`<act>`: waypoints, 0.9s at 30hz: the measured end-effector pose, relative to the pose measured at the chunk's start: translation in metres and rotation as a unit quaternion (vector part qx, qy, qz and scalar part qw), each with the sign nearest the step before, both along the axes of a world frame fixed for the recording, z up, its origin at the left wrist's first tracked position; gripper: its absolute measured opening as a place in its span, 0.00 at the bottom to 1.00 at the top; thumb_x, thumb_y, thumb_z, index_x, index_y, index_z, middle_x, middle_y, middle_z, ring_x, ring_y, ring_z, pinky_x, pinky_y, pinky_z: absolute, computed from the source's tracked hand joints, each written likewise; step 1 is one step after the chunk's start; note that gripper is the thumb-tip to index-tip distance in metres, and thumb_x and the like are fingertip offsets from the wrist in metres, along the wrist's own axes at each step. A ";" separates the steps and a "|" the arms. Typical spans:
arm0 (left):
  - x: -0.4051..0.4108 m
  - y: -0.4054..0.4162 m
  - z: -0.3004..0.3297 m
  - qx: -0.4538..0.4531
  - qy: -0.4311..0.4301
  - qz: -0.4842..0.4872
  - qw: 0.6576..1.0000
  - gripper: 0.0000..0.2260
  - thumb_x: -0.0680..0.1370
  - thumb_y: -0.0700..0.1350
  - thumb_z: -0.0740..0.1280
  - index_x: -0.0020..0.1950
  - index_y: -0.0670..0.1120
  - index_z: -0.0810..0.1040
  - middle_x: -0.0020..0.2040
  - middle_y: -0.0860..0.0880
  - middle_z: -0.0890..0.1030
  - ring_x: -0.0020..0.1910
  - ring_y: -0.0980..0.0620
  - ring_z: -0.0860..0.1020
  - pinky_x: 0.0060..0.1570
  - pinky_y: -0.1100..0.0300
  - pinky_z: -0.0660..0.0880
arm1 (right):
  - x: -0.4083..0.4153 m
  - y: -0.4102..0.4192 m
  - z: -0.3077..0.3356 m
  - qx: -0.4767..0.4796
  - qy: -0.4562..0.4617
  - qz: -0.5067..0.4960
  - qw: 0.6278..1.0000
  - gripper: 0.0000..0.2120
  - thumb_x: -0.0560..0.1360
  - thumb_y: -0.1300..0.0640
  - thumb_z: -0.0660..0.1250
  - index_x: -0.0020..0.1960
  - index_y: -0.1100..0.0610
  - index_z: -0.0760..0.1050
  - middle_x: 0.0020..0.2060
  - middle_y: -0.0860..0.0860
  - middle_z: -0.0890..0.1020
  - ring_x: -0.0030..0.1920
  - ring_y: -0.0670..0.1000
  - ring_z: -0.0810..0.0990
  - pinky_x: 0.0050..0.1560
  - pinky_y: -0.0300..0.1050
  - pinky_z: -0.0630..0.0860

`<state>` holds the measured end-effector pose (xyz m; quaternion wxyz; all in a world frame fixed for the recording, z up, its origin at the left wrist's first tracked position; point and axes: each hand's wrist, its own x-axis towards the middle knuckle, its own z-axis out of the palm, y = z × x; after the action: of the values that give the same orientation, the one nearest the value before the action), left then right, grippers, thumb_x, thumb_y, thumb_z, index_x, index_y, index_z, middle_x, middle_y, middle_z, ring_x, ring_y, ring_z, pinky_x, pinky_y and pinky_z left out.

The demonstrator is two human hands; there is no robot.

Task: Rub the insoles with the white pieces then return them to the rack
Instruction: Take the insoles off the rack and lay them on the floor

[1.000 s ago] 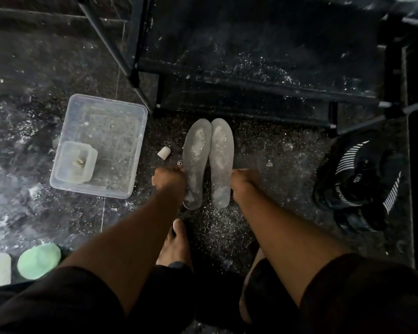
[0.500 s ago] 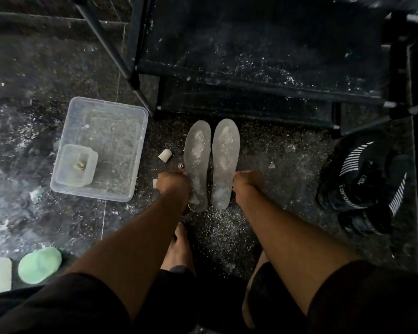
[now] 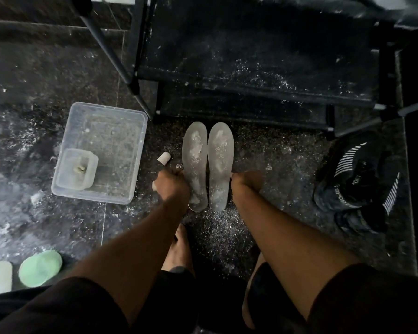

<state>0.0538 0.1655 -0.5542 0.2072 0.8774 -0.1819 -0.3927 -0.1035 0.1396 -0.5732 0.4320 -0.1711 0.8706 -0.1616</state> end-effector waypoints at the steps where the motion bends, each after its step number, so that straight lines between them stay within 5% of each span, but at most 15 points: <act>1: 0.000 -0.002 0.005 -0.008 -0.006 0.000 1.000 0.07 0.81 0.39 0.68 0.55 0.40 0.85 0.51 0.42 0.86 0.45 0.49 0.81 0.45 0.58 0.75 | 0.000 -0.003 0.003 -0.010 0.009 -0.004 1.000 0.08 0.77 0.60 0.68 0.55 0.60 0.78 0.48 0.55 0.80 0.49 0.52 0.81 0.51 0.43 0.78; 4: -0.005 -0.011 0.030 -0.046 0.002 -0.004 0.999 0.07 0.82 0.38 0.67 0.56 0.41 0.85 0.51 0.45 0.84 0.45 0.51 0.77 0.46 0.60 0.74 | 0.004 -0.015 0.023 -0.042 0.057 -0.001 0.998 0.05 0.75 0.65 0.69 0.41 0.59 0.78 0.40 0.53 0.82 0.41 0.49 0.82 0.44 0.43 0.82; 8: -0.012 -0.024 0.077 -0.126 0.047 -0.053 0.989 0.03 0.80 0.39 0.72 0.51 0.44 0.86 0.47 0.50 0.85 0.41 0.58 0.81 0.40 0.73 0.76 | 0.006 -0.023 0.075 -0.120 0.017 0.017 0.993 0.02 0.72 0.65 0.73 0.42 0.63 0.81 0.35 0.55 0.84 0.37 0.52 0.84 0.36 0.47 0.84; 11: -0.018 -0.033 0.119 -0.180 0.072 -0.067 0.979 0.02 0.79 0.41 0.74 0.46 0.46 0.87 0.43 0.50 0.86 0.42 0.54 0.84 0.46 0.60 0.82 | 0.000 -0.033 0.124 -0.173 0.002 0.007 0.985 0.02 0.71 0.63 0.75 0.43 0.61 0.83 0.38 0.57 0.85 0.37 0.52 0.84 0.33 0.42 0.81; 15: -0.029 -0.042 0.179 -0.228 0.105 -0.084 0.964 0.09 0.79 0.40 0.73 0.41 0.51 0.85 0.40 0.50 0.86 0.40 0.52 0.84 0.41 0.63 0.81 | -0.014 -0.038 0.195 -0.225 0.008 0.012 0.974 0.06 0.71 0.60 0.76 0.47 0.61 0.84 0.41 0.55 0.85 0.39 0.50 0.83 0.36 0.35 0.72; 19: -0.052 -0.042 0.253 -0.275 0.115 -0.079 0.951 0.05 0.79 0.41 0.73 0.44 0.46 0.86 0.39 0.48 0.86 0.36 0.55 0.83 0.32 0.72 0.77 | -0.037 -0.036 0.266 -0.280 0.001 0.010 0.960 0.05 0.69 0.58 0.77 0.41 0.60 0.85 0.37 0.56 0.86 0.36 0.51 0.84 0.39 0.43 0.82; 22: -0.073 -0.052 0.293 -0.285 0.141 -0.080 0.945 0.05 0.79 0.42 0.73 0.43 0.46 0.86 0.39 0.47 0.87 0.39 0.51 0.86 0.44 0.61 0.83 | -0.060 -0.045 0.299 -0.317 0.005 0.020 0.948 0.10 0.65 0.55 0.78 0.28 0.52 0.80 0.29 0.54 0.83 0.36 0.59 0.85 0.41 0.57 0.83; 27: -0.116 -0.084 0.328 -0.290 0.191 -0.074 0.935 0.03 0.77 0.40 0.75 0.44 0.42 0.86 0.39 0.45 0.87 0.37 0.50 0.85 0.45 0.54 0.85 | -0.104 -0.064 0.350 -0.361 0.010 -0.001 0.932 0.13 0.64 0.53 0.74 0.24 0.50 0.73 0.27 0.54 0.80 0.32 0.58 0.83 0.38 0.54 0.83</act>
<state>-0.0624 0.0811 -0.2259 0.4541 0.6716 -0.3095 -0.4969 -0.2070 0.0754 -0.2234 0.3326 -0.3159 0.7578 -0.4640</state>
